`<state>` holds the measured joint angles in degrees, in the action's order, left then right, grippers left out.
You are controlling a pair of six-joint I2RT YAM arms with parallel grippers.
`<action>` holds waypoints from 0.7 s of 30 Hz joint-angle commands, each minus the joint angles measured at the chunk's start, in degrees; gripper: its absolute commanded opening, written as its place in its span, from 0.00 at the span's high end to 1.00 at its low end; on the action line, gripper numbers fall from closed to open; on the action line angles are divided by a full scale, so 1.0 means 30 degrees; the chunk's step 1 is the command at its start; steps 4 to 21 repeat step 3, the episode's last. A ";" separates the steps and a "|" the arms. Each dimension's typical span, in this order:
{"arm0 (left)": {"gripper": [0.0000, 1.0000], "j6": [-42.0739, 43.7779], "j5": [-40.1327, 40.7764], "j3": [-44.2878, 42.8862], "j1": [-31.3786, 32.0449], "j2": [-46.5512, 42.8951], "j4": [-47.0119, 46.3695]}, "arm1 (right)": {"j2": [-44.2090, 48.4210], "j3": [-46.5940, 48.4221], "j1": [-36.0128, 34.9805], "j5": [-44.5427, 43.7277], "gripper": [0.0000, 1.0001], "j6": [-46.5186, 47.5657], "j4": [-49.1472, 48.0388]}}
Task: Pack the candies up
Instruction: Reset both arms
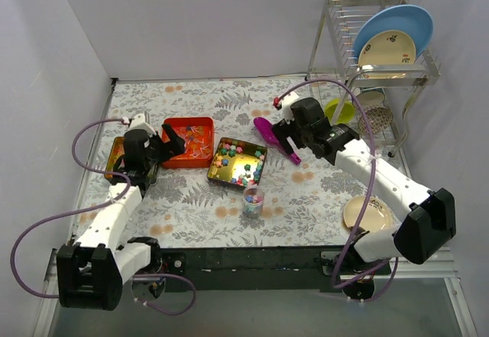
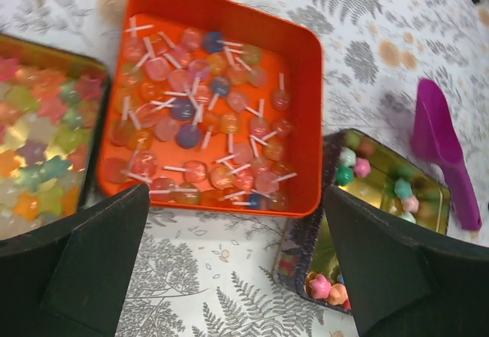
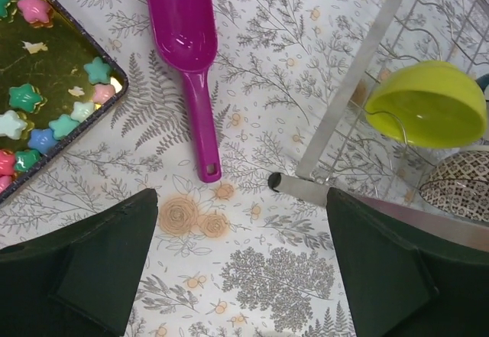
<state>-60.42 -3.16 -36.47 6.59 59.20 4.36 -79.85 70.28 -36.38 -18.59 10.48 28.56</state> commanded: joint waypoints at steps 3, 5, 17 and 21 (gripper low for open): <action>0.02 -0.2096 -0.0181 -0.2017 -0.1464 0.0391 0.1095 | 0.1774 -0.1307 -0.0061 -0.1713 0.02 0.0490 -0.1724; 0.02 -0.2096 -0.0181 -0.2017 -0.1464 0.0391 0.1095 | 0.1774 -0.1307 -0.0061 -0.1713 0.02 0.0490 -0.1724; 0.02 -0.2096 -0.0181 -0.2017 -0.1464 0.0391 0.1095 | 0.1774 -0.1307 -0.0061 -0.1713 0.02 0.0490 -0.1724; 0.02 -0.2096 -0.0181 -0.2017 -0.1464 0.0391 0.1095 | 0.1774 -0.1307 -0.0061 -0.1713 0.02 0.0490 -0.1724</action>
